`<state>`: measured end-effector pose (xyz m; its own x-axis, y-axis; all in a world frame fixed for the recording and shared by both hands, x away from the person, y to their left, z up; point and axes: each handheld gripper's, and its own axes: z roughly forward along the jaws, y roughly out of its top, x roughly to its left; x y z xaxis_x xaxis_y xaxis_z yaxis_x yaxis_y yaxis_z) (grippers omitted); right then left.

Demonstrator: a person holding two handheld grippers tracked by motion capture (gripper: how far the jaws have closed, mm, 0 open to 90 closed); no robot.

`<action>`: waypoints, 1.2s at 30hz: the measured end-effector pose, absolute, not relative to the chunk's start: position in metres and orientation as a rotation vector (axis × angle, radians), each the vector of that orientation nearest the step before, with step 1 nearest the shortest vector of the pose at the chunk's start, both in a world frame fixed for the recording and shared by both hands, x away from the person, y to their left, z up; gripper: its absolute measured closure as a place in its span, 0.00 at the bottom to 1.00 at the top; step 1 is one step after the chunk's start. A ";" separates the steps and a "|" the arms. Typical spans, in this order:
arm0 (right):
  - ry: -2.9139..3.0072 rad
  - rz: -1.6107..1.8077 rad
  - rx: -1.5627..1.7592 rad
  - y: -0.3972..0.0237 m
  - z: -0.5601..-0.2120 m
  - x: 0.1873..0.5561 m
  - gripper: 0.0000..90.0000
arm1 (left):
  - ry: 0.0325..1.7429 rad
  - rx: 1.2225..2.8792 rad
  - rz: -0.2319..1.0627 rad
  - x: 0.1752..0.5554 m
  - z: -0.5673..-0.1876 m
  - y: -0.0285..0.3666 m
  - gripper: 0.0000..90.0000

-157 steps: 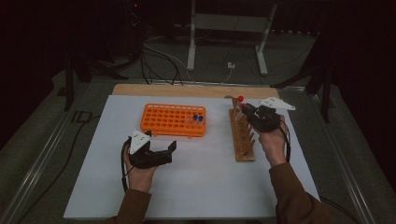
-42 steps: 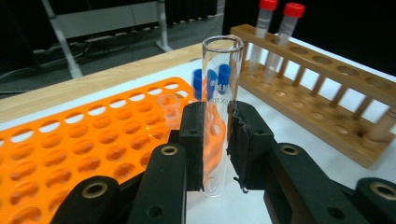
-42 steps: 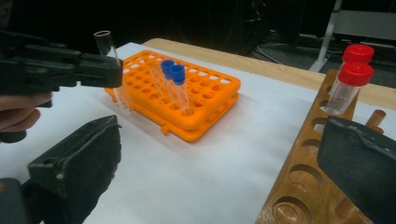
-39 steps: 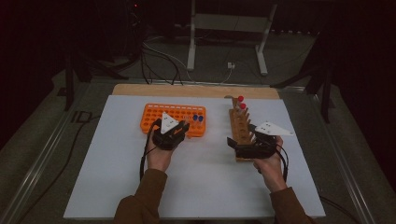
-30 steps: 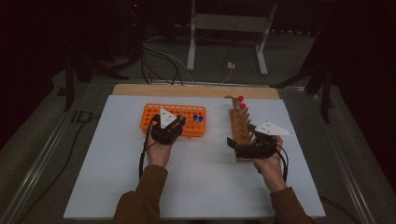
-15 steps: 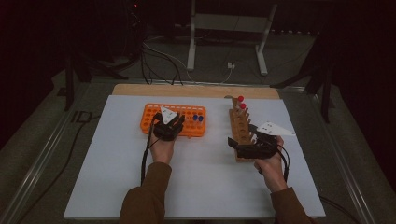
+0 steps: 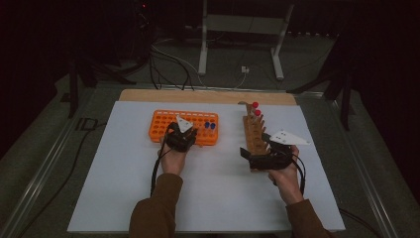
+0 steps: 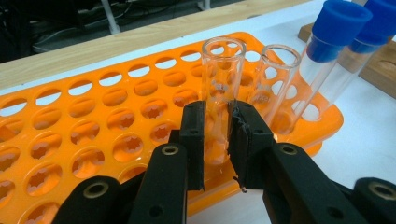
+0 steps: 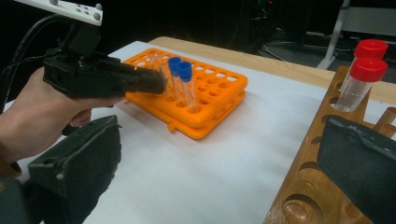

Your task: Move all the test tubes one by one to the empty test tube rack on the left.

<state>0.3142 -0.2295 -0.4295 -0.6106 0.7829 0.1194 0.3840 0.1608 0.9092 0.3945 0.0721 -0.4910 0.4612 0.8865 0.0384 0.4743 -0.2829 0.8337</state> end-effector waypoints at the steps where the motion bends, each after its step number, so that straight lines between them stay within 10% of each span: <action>1: 2.064 1.437 1.111 -0.229 -0.429 0.314 0.00 | 1.138 1.924 0.657 0.395 -0.491 0.072 0.85; 26: 2.071 1.434 1.117 -0.229 -0.432 0.315 0.00 | 1.171 1.833 0.518 0.380 -0.488 0.097 0.60; 36: 2.066 1.435 1.119 -0.230 -0.432 0.314 0.00 | 1.122 1.780 0.479 0.351 -0.466 0.110 0.25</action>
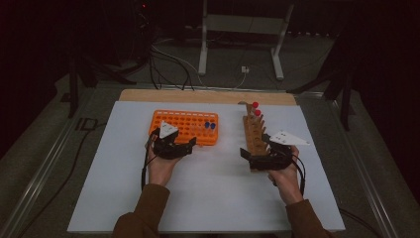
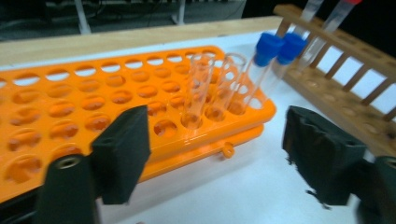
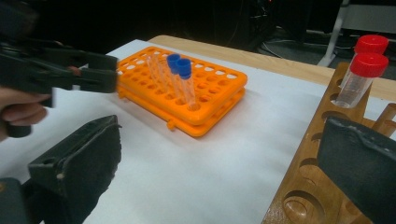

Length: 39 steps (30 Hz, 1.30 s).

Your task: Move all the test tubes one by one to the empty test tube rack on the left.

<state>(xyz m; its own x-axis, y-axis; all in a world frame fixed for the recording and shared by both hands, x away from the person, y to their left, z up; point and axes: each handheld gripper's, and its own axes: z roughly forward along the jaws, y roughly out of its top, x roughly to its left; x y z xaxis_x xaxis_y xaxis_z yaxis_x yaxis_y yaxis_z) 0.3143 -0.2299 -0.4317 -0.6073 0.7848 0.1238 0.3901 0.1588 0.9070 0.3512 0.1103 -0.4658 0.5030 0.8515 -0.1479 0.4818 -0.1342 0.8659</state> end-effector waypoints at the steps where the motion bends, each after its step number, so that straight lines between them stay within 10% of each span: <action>1: 2.066 1.435 1.117 -0.230 -0.432 0.314 0.00 | 1.119 1.772 0.487 0.347 -0.463 0.113 0.22; 11: 2.070 1.430 1.115 -0.228 -0.433 0.314 0.00 | 1.144 1.720 0.572 0.308 -0.454 0.139 0.01; 39: 1.960 1.298 1.233 -0.247 -0.426 0.377 0.07 | 1.165 1.587 0.616 0.286 -0.446 0.166 0.00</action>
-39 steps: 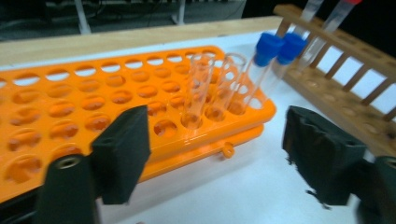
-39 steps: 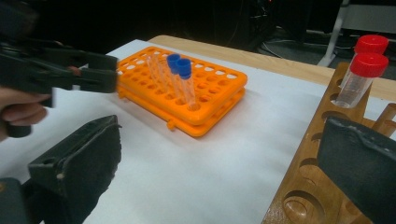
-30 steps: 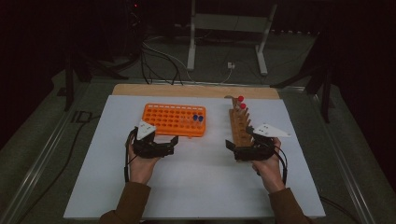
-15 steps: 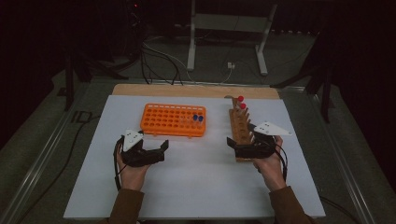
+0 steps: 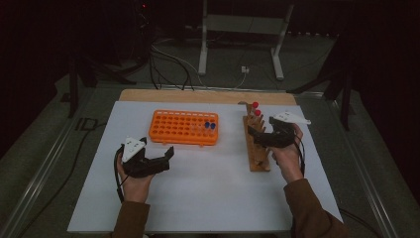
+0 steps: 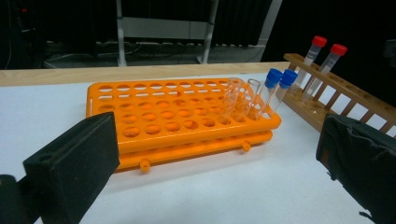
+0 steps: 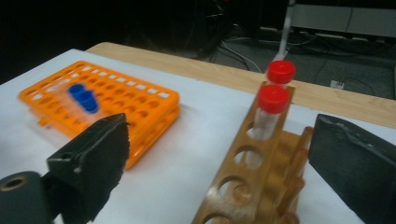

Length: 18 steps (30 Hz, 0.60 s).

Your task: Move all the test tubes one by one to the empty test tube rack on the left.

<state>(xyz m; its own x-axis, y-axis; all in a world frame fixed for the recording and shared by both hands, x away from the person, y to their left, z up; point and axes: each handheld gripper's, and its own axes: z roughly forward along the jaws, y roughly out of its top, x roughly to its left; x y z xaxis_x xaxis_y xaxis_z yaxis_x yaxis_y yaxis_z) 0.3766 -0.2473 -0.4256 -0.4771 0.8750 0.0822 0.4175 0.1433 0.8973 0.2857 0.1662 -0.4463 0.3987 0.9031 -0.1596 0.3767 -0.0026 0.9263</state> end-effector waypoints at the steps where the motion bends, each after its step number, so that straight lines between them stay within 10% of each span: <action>1: 1.956 1.293 1.241 -0.248 -0.426 0.380 0.09 | 1.171 1.584 0.614 0.286 -0.447 0.166 0.00; 7: 1.945 1.237 1.291 -0.248 -0.424 0.406 0.18 | 1.177 1.584 0.615 0.286 -0.445 0.167 0.00; 18: 1.951 1.095 1.351 -0.240 -0.439 0.440 0.65 | 1.196 1.536 0.641 0.284 -0.442 0.176 0.00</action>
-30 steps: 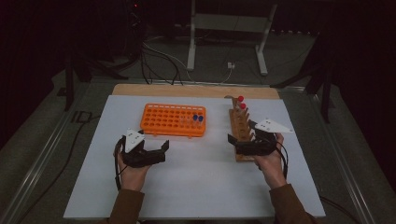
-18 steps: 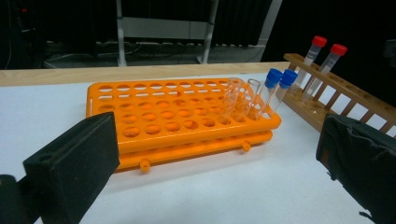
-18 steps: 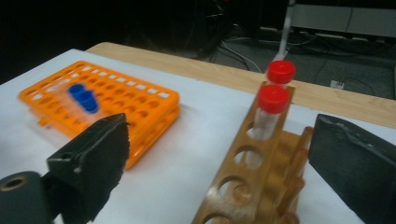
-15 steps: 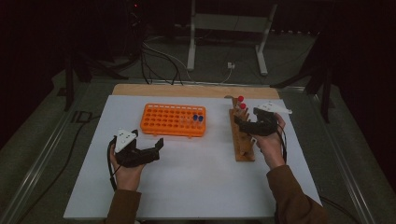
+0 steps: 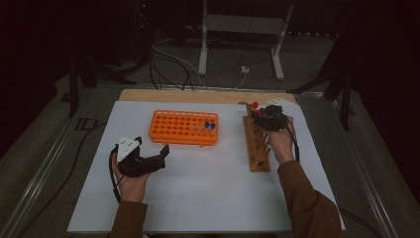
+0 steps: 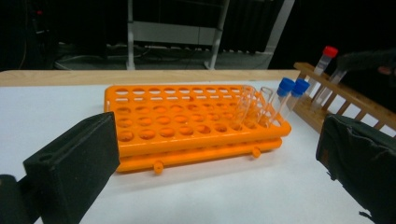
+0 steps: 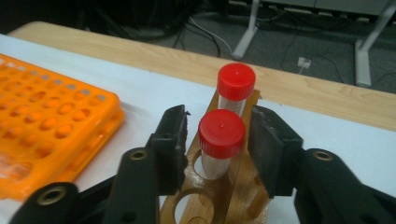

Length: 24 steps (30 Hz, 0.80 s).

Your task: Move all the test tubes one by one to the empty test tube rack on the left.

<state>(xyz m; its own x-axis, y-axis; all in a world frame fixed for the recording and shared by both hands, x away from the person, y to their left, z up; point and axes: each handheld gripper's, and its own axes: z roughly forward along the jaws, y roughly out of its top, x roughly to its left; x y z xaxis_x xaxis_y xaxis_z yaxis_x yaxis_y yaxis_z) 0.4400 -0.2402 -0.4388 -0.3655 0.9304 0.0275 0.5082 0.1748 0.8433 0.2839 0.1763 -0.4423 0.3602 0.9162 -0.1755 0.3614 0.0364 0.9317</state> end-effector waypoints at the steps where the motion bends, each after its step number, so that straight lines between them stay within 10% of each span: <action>1: 1.953 1.088 1.356 -0.239 -0.440 0.442 0.68 | 1.194 1.533 0.645 0.283 -0.442 0.177 0.00; 24: 1.855 1.157 1.240 -0.245 -0.401 0.411 0.78 | 1.190 1.540 0.676 0.281 -0.444 0.176 0.00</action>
